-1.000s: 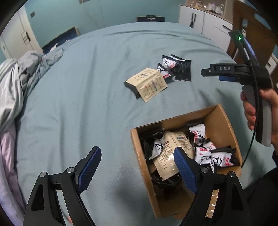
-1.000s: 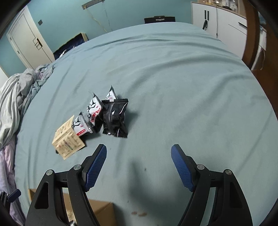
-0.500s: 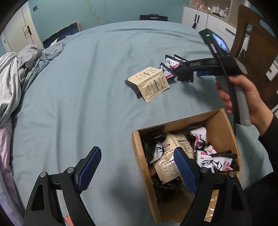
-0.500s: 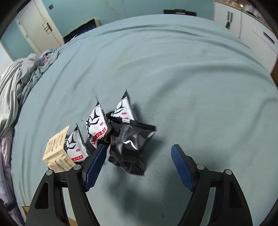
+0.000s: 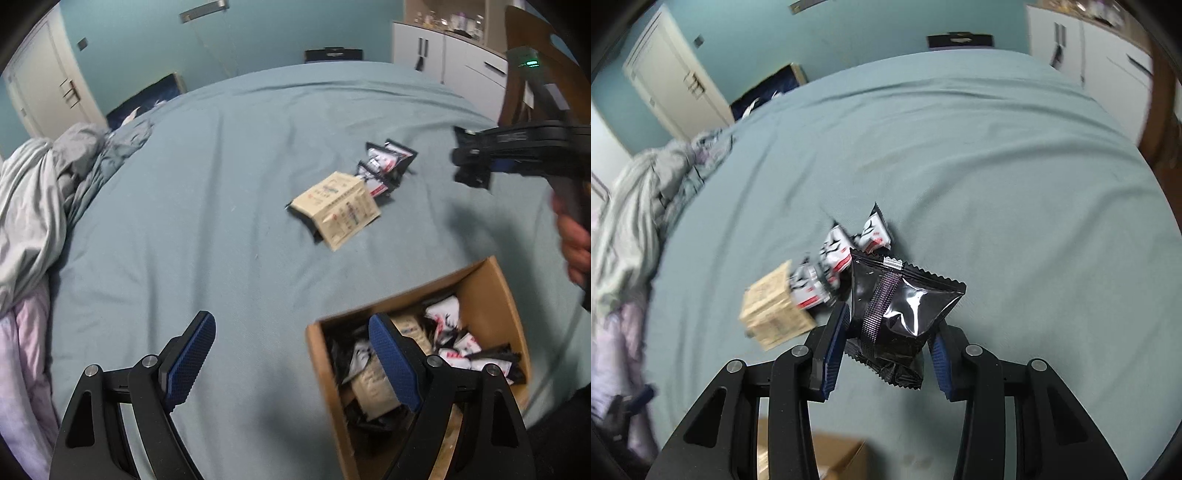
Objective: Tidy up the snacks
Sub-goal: 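Grasp a shiny black packet with the right gripper while the left grasps a beige sachet, then lower both held packets into the box and open both grippers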
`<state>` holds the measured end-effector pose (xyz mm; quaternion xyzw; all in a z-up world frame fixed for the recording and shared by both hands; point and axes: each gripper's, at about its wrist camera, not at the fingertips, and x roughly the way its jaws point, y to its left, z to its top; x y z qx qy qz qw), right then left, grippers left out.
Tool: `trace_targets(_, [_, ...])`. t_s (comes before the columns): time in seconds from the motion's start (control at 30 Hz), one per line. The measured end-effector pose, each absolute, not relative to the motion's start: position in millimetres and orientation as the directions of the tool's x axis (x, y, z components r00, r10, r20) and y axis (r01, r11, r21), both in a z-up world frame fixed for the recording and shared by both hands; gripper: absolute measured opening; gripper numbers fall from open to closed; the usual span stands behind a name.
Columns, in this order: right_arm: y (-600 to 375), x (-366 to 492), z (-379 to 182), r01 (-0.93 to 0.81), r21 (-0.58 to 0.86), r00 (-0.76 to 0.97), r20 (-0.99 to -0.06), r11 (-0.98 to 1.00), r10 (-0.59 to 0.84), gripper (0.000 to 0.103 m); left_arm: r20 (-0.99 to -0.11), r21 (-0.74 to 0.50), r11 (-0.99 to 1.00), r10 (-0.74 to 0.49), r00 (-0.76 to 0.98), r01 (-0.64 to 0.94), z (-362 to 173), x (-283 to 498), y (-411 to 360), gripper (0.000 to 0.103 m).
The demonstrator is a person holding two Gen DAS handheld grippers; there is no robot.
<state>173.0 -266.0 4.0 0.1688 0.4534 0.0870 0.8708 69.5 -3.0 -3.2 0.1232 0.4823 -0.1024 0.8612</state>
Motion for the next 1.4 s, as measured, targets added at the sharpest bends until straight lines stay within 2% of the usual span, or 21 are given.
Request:
trace_targets(0.1, [-278, 134, 19, 0.028, 0.443, 0.591, -0.730, 0.896, 0.343, 0.040, -0.851, 0.107, 0.937, -0.087, 0.518, 0.334, 3, 83, -13, 0.089])
trace_targets(0.13, [-282, 117, 21, 0.033, 0.451, 0.601, -0.722, 0.892, 0.342, 0.040, -0.854, 0.096, 0.936, -0.097, 0.511, 0.338, 3, 88, -17, 0.095])
trace_targets(0.2, [-285, 87, 19, 0.046, 0.453, 0.617, -0.714, 0.890, 0.331, 0.040, -0.878, 0.035, 0.939, -0.134, 0.459, 0.341, -2, 108, -24, 0.102])
trace_targets(0.43, [-280, 6, -3, 0.118, 0.495, 0.613, -0.718, 0.861, 0.329, 0.040, -0.933, -0.104, 0.973, -0.167, 0.320, 0.204, -32, 175, -45, 0.102])
trace_targets(0.67, [-265, 20, 3, 0.081, 0.438, 0.645, -0.708, 0.895, 0.288, 0.040, -0.957, -0.184, 0.983, -0.176, 0.228, -0.013, -56, 231, -47, 0.102])
trace_targets(0.9, [-259, 24, -6, 0.066, 0.441, 0.626, -0.717, 0.895, 0.307, 0.040, -0.945, -0.328, 0.901, -0.316, 0.087, -0.285, -100, 252, -27, 0.102])
trace_targets(1.0, [-260, 24, -6, 0.059, 0.439, 0.631, -0.712, 0.897, 0.307, 0.040, -0.940, -0.340, 0.882, -0.326, 0.097, -0.327, -107, 255, -25, 0.102])
trace_targets(1.07, [-259, 28, -8, 0.056, 0.431, 0.634, -0.713, 0.901, 0.301, 0.040, -0.942, -0.335, 0.886, -0.315, 0.115, -0.320, -103, 255, -26, 0.095])
trace_targets(1.13, [-258, 26, -8, 0.055, 0.423, 0.636, -0.713, 0.904, 0.295, 0.040, -0.939, -0.343, 0.889, -0.322, 0.120, -0.304, -97, 255, -29, 0.079])
trace_targets(1.4, [-255, 25, -7, 0.068, 0.397, 0.645, -0.718, 0.915, 0.263, 0.040, -0.937, -0.348, 0.892, -0.319, 0.142, -0.288, -70, 239, -12, 0.076])
